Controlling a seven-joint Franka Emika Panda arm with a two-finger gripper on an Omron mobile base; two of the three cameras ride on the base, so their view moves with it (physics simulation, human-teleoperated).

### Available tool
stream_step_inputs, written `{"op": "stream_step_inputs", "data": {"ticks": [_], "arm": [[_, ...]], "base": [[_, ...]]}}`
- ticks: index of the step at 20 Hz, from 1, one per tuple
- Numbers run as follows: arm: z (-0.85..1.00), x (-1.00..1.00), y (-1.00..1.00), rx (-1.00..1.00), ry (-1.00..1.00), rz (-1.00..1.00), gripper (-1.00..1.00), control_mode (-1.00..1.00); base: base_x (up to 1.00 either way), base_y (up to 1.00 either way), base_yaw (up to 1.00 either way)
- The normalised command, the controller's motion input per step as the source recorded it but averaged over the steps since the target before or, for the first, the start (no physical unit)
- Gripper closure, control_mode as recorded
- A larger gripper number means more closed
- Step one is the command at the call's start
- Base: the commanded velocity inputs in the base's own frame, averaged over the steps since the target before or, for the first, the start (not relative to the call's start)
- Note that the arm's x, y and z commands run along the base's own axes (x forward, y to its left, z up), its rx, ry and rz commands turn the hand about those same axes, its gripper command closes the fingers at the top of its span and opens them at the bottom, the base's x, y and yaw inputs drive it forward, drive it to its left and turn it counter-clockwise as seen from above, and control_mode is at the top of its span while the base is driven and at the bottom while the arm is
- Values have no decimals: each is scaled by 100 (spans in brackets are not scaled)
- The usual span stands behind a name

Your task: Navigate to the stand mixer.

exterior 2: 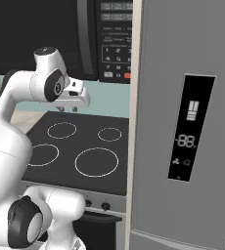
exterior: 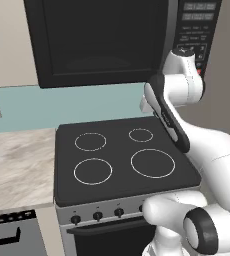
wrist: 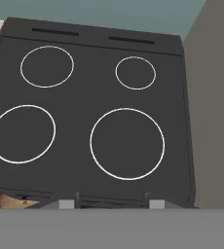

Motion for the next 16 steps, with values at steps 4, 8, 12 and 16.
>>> {"op": "stream_step_inputs", "data": {"ticks": [4,8,12,16], "arm": [[0,-40,0,0,0,0,-100,-100],[0,-100,0,0,-2,4,-100,-100],[0,-100,7,4,-15,0,-100,-100],[0,-100,7,11,-26,0,-100,-100]], "base": [[0,0,0],[0,0,0],[0,0,0],[0,0,0]]}}
